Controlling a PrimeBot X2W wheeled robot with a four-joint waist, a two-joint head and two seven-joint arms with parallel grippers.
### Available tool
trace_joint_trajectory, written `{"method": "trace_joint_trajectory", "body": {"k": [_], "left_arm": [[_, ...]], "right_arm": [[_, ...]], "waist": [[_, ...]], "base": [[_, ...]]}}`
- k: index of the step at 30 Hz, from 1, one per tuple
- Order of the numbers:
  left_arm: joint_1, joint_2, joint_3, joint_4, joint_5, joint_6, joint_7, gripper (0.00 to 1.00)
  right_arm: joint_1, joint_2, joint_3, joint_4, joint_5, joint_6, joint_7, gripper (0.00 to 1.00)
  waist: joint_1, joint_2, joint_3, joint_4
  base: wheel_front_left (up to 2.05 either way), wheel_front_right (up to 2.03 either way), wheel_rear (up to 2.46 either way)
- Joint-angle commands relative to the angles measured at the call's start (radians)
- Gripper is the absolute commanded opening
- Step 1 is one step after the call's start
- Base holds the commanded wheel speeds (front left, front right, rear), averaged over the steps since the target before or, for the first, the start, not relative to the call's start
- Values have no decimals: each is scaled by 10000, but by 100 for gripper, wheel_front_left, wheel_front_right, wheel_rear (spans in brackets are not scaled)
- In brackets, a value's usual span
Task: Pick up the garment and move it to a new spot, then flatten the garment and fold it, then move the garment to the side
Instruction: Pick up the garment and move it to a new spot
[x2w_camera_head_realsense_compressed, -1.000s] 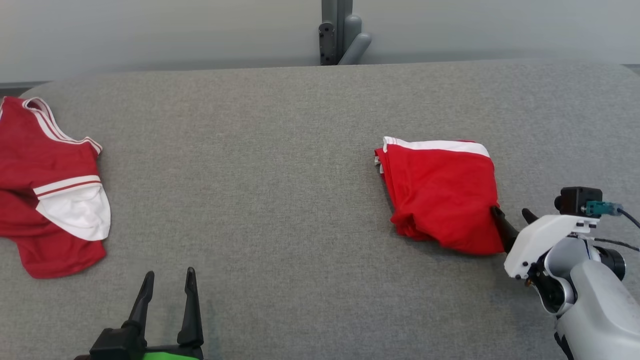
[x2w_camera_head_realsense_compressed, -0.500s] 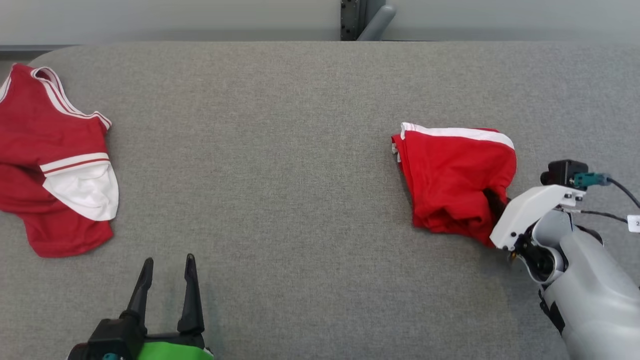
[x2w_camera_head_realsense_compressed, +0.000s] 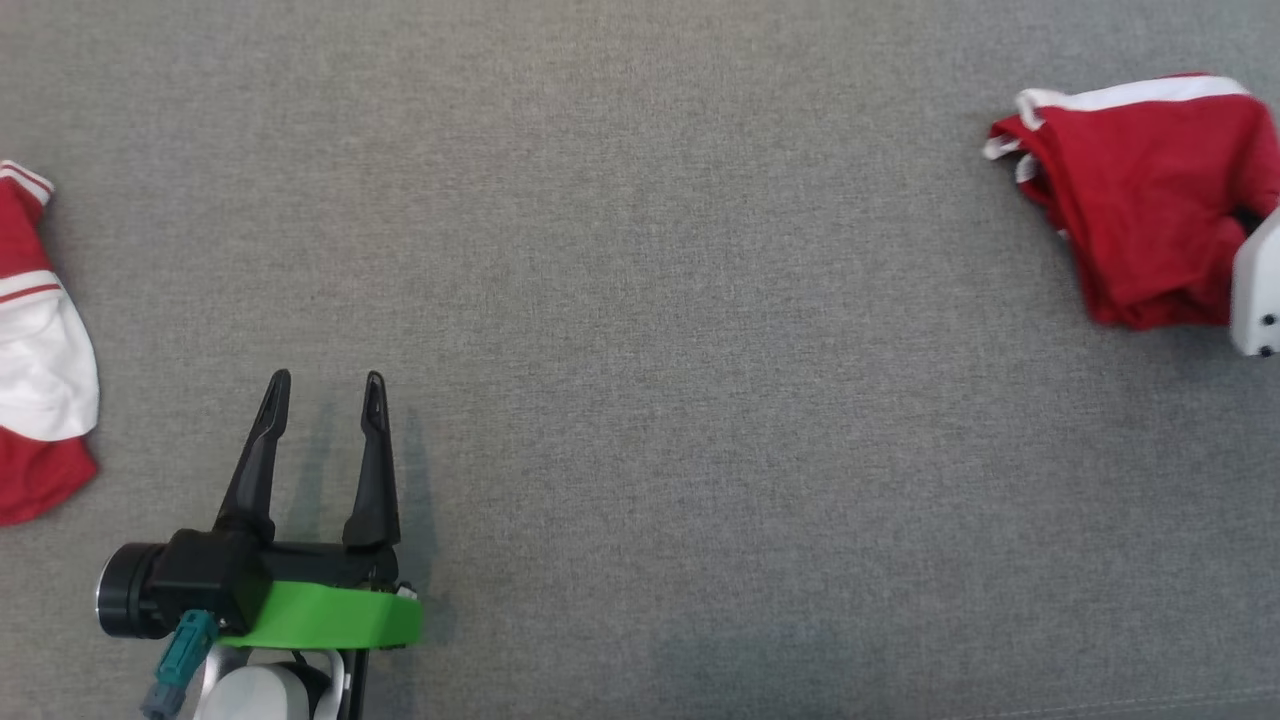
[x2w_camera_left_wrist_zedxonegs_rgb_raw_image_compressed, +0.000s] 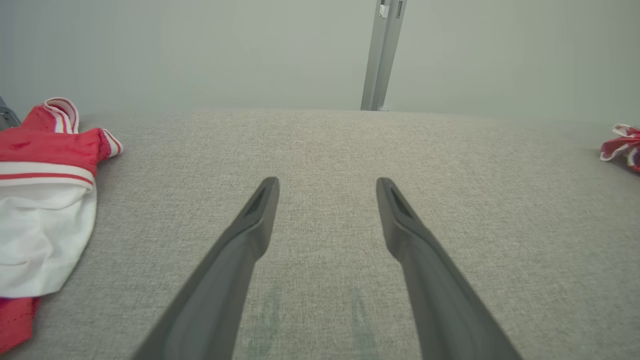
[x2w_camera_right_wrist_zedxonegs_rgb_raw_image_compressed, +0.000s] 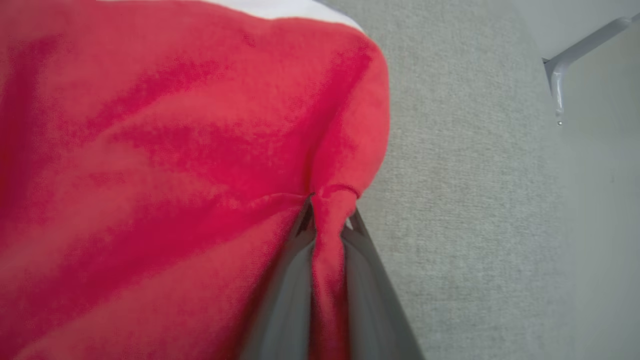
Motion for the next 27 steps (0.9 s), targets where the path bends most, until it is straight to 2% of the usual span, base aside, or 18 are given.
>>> {"method": "trace_joint_trajectory", "body": {"k": [1, 9, 15, 18, 19, 20, 27], "left_arm": [[-193, 25, 29, -4, 143, -63, 0, 100], [-199, 25, 334, -70, 334, -212, 0, 100], [-10, 24, 312, -46, 205, -243, -1, 100], [65, 25, 257, -7, 120, -165, 0, 100], [112, 25, 240, -2, 112, -136, -1, 100], [156, 25, 228, 11, 103, -109, -1, 100], [539, 25, 321, 135, -88, 14, -1, 100]], "right_arm": [[-222, -320, -53, 158, -154, -19, 97, 0], [-757, -1440, -298, 1033, -1165, -17, 129, 0], [-896, -1763, -169, 1376, -1872, -17, -294, 0], [-1018, -1696, -313, 1596, -2246, -17, -712, 0], [-1040, -1663, -362, 1652, -2419, -17, -908, 37], [-1047, -1633, -413, 1704, -2578, -17, -1127, 100], [-808, -1117, -1731, 2221, -3296, -16, -2974, 100]], "waist": [[-1, 54, 829, -356], [-1, 54, 1064, -38], [-1, 54, 931, 58], [-1, 54, 804, 34], [-1, 54, 753, 18], [-1, 54, 693, -4], [-1, 54, -183, -129]], "base": [[0, 0, 0], [0, 0, 0], [0, 0, 0], [0, 0, 0], [0, 0, 0], [0, 0, 0], [0, 0, 0]]}}
